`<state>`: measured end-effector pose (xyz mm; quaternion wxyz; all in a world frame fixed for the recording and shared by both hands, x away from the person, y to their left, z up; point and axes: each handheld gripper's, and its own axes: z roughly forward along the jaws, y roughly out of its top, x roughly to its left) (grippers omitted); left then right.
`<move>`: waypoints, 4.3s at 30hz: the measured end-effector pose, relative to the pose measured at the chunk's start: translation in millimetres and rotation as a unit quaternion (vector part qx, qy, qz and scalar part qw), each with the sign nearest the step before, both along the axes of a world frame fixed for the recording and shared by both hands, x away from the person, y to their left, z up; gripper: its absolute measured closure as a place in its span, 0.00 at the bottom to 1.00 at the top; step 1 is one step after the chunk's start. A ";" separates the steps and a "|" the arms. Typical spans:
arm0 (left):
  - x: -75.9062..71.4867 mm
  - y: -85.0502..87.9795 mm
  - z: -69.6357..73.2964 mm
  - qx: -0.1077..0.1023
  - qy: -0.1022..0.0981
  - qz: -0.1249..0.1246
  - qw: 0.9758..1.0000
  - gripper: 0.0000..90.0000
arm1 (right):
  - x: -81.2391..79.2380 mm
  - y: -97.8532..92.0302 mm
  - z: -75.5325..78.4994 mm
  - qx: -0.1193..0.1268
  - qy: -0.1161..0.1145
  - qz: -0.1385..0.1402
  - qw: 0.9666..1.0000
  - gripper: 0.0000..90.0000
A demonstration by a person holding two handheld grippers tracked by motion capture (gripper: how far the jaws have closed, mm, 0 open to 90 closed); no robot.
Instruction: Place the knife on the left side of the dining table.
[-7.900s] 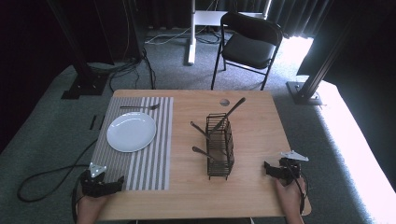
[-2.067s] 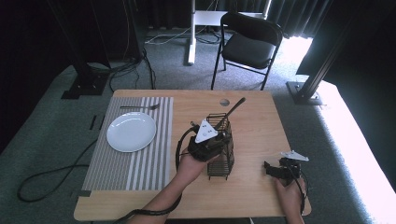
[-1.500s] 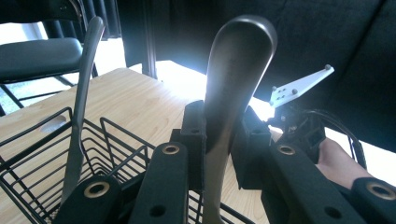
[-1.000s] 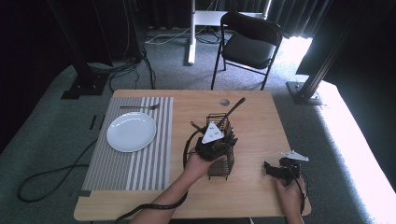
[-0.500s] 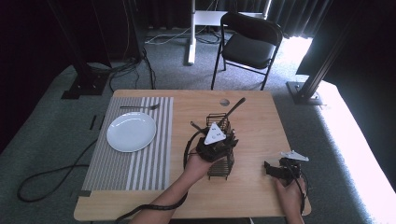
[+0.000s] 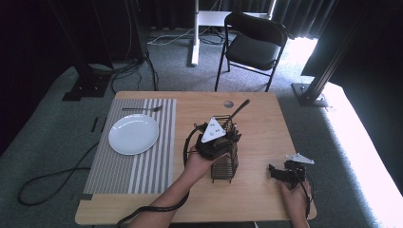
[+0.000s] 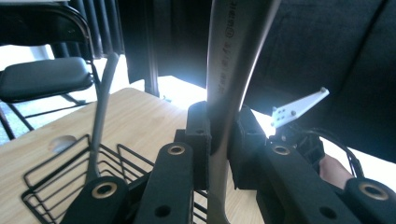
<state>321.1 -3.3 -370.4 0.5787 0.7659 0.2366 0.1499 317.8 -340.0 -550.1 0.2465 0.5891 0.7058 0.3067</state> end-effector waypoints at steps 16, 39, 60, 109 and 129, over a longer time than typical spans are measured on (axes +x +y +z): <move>-12.2 30.6 53.9 -0.016 -0.033 0.009 0.999 0.90 | -0.1 0.0 0.0 0.000 0.000 -0.001 1.000 0.13; -31.0 111.3 75.4 -0.016 -0.039 0.072 0.997 0.90 | 0.1 -0.2 0.0 0.000 0.000 -0.006 1.000 0.13; -19.1 181.8 6.8 -0.014 0.028 0.150 0.988 0.91 | 0.3 -0.4 -0.1 -0.001 0.000 -0.007 1.000 0.13; -11.0 235.3 -65.4 -0.010 0.112 0.236 0.965 0.85 | 0.2 -0.2 -0.1 0.000 0.000 -0.008 1.000 0.13; -26.5 276.6 -90.6 -0.048 0.123 0.311 0.941 0.78 | 0.2 -0.1 0.0 0.000 0.001 -0.009 1.000 0.13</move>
